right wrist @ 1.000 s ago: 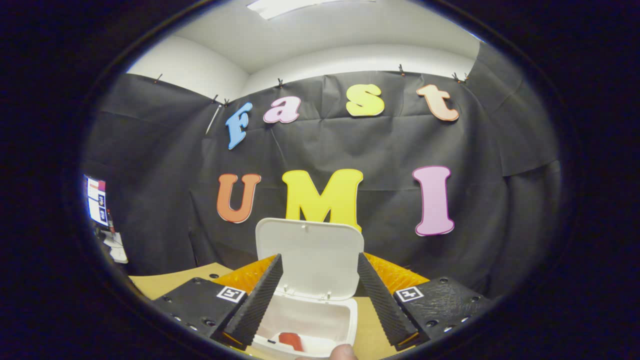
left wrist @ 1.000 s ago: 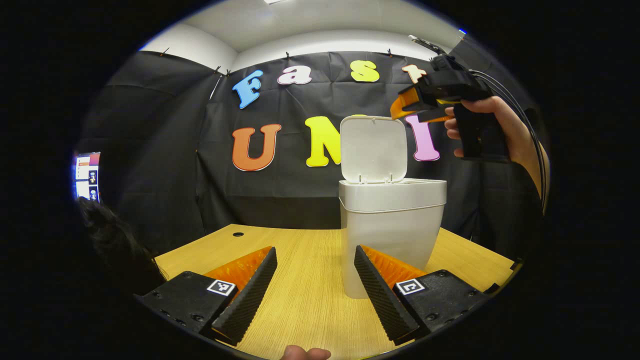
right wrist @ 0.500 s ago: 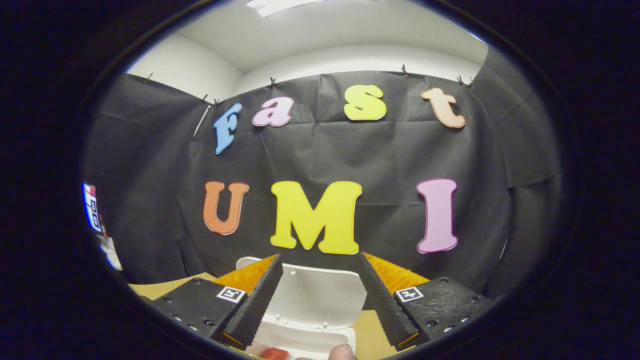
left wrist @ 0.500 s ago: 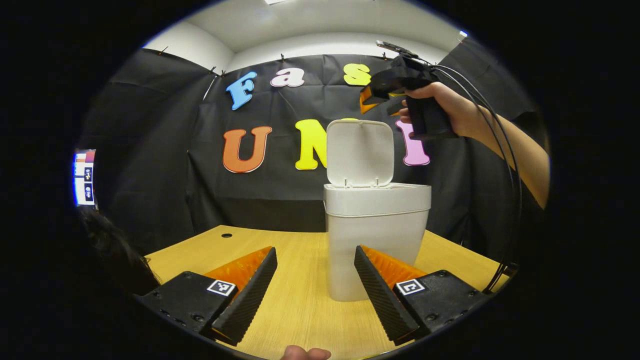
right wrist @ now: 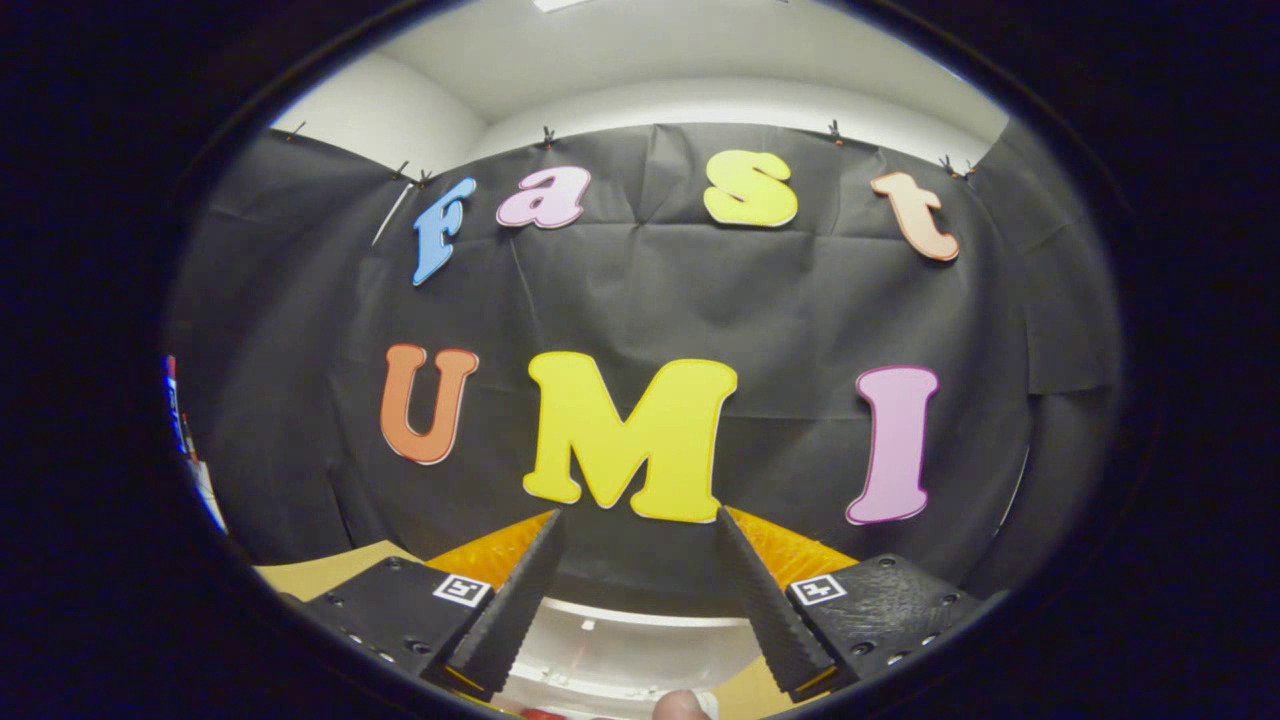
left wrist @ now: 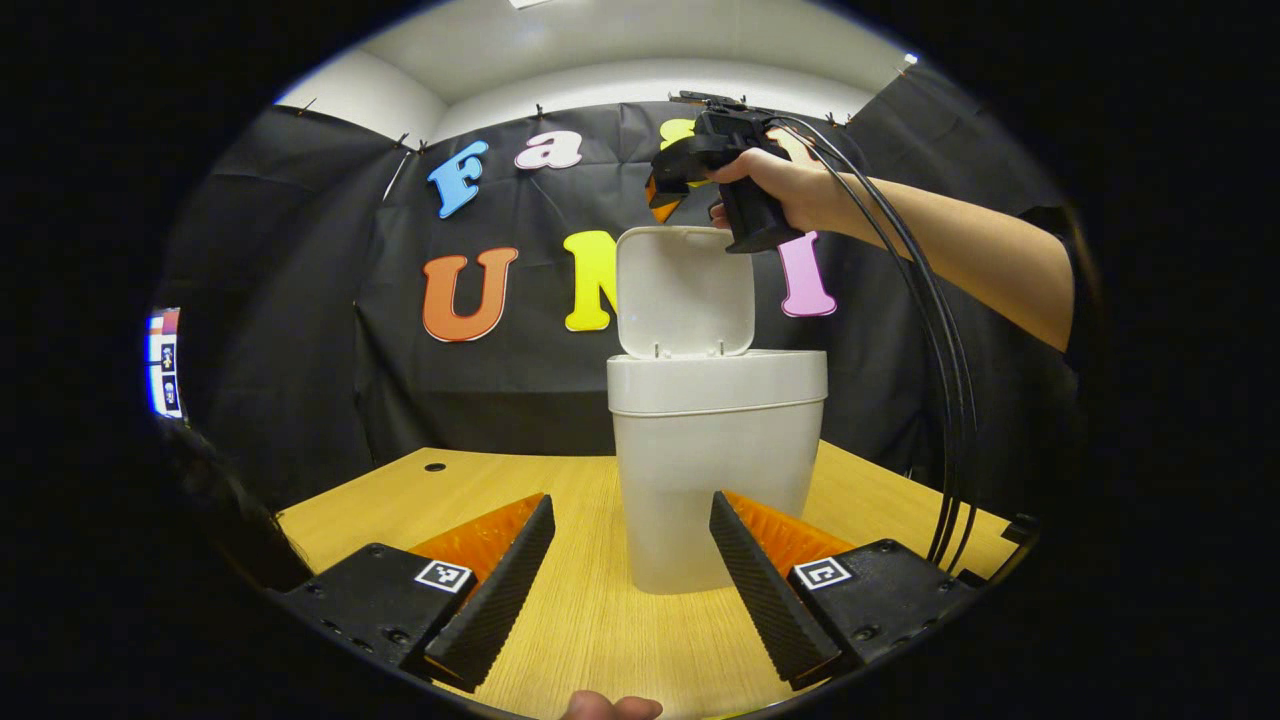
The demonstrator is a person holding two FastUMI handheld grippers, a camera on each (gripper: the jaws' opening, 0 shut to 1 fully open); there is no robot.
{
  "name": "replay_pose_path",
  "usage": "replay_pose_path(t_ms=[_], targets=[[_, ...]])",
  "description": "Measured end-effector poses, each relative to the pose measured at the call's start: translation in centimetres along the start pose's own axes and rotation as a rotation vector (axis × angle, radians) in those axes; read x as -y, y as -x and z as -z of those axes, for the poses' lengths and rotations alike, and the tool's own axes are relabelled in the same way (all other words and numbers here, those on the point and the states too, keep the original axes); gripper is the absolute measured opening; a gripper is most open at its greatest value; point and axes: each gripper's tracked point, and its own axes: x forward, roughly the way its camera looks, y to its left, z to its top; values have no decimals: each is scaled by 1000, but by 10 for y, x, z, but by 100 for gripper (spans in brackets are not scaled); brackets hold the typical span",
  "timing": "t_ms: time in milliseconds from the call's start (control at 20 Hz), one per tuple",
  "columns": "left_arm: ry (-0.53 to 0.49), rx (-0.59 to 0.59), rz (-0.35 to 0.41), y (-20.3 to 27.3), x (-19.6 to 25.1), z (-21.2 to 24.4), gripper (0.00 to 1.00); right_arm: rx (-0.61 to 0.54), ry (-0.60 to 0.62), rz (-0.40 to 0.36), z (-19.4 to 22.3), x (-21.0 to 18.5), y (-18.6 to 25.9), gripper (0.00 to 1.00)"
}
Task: Press the lid of the desktop garbage bin to open it, pick up the crumpled paper on the desktop and throw it into the bin, then pick up the pop can on the desktop and drop it into the bin, and finally close the garbage bin lid.
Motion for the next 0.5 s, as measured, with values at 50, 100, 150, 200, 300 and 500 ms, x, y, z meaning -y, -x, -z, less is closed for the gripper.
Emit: replay_pose_path(t_ms=[50,100,150,200,300,500], targets=[[1,-8,-3,-2,-1,2,100,-23,7,-4,7,-3,-2,93],[3,-16,-5,-2,-1,5,100,-47,16,-8,13,-5,-4,93],[2,-23,-5,-3,-2,7,100,-44,3,-9,11,-6,-4,93],[1,-21,-5,-3,-2,6,100,-45,-10,-4,10,-4,-4,94],[-5,-12,-3,-4,0,4,100,-61,-4,-10,12,-7,-2,92],[-3,-11,9,-4,2,5,100,-111,-73,-50,22,-9,8,93]])
